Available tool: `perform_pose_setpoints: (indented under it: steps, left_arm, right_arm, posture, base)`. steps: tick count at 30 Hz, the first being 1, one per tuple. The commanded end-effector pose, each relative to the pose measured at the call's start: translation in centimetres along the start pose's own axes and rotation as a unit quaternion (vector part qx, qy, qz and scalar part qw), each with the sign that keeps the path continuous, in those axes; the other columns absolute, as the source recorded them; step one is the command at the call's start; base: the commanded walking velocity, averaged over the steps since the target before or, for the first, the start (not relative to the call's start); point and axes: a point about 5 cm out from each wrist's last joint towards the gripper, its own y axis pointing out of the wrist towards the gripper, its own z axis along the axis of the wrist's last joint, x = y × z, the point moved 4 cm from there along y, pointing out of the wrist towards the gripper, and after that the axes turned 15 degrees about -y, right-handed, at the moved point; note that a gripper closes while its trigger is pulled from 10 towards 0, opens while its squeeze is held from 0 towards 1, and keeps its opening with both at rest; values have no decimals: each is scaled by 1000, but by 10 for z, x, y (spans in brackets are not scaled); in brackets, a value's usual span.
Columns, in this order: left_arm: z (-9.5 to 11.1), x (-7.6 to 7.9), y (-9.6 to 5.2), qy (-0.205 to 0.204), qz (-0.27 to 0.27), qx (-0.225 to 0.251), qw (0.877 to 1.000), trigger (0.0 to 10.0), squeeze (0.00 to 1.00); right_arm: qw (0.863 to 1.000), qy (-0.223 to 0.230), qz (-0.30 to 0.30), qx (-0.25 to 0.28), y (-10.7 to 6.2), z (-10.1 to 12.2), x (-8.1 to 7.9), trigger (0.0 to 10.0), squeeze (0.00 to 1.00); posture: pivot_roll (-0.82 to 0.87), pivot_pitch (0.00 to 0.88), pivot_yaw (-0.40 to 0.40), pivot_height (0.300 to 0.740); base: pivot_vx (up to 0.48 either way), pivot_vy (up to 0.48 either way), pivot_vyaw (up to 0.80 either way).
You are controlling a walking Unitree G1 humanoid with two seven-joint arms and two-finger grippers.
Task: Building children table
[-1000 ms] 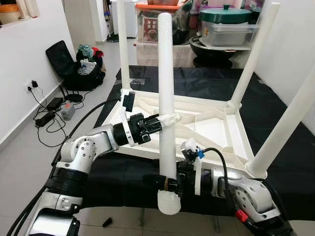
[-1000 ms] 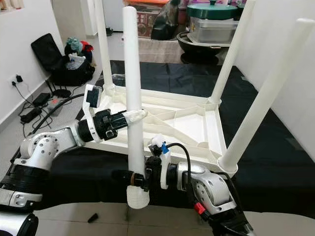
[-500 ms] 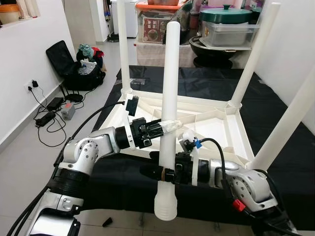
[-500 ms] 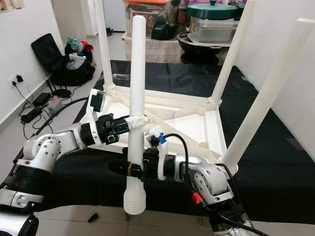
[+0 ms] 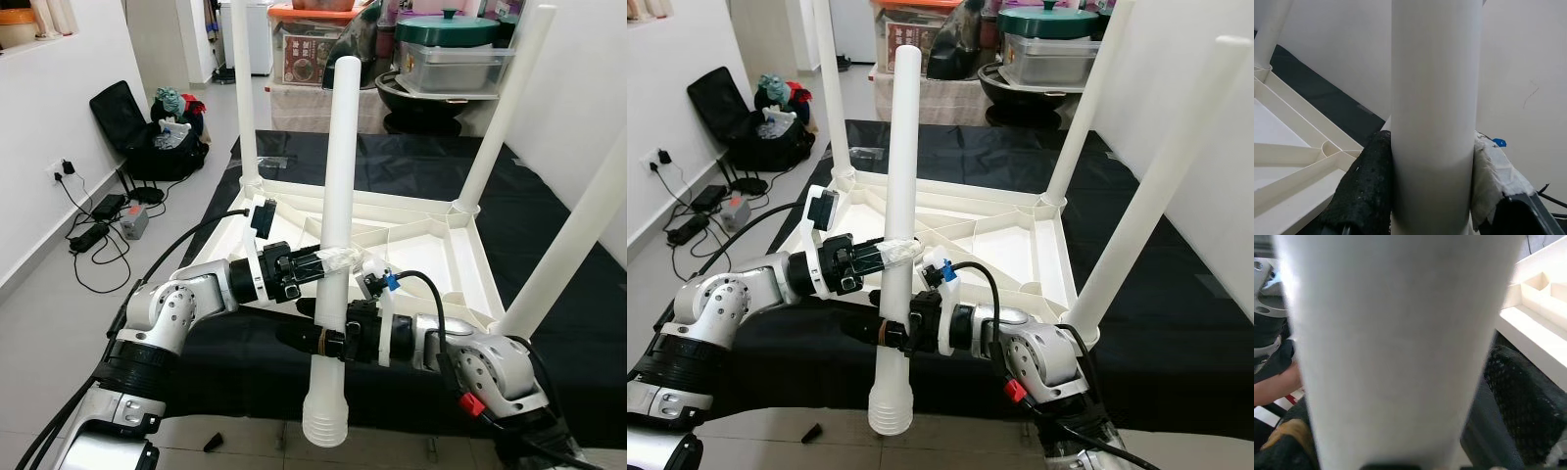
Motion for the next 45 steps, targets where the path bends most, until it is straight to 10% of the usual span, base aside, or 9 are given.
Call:
perform_pose_setpoints:
  steps: [1, 2, 3, 17, 18, 25, 35, 45]
  left_arm:
    - [-9, 7, 9, -7, -28, -20, 999, 10000, 0]
    - [-9, 7, 9, -7, -28, -20, 999, 10000, 0]
    - [-9, 7, 9, -7, -29, -21, 999, 10000, 0]
    - [-5, 11, 8, 19, -45, 0, 999, 10000, 55]
    - [-4, 11, 8, 24, -45, 4, 999, 10000, 1000]
    - [1, 12, 7, 40, -45, 14, 998, 10000, 1000]
    - [25, 15, -11, 75, -24, 68, 995, 10000, 1000]
    - [70, 6, -62, 102, 90, 260, 956, 10000, 1000]
  right_arm:
    - [1000, 2, 6, 3, 5, 4, -2, 3608, 0]
    - [1000, 2, 6, 3, 5, 4, -2, 3608, 0]
    - [1000, 3, 6, 6, 6, 4, -2, 0, 0]
    - [999, 13, -16, 36, 5, 9, 3, 0, 0]
    - [999, 14, -17, 38, 5, 10, 3, 0, 0]
    - [998, 9, -47, 47, -1, 11, 12, 0, 0]
    - [971, -19, -231, 54, -36, 9, 71, 0, 0]
    - [915, -13, -391, 97, -60, 16, 110, 0, 0]
  posture:
    - [0, 0, -40, 740]
    - [0, 0, -40, 740]
    - [0, 0, -39, 740]
    - [1, 0, -35, 740]
    - [1, 0, -35, 740]
    - [6, 0, -34, 740]
    - [19, 0, -37, 740]
    - [49, 0, -45, 740]
  base:
    - [0, 0, 0]
    - [0, 0, 0]
    - [0, 0, 0]
    - [0, 0, 0]
    - [0, 0, 0]
    - [0, 0, 0]
    - [0, 0, 0]
    - [0, 0, 0]
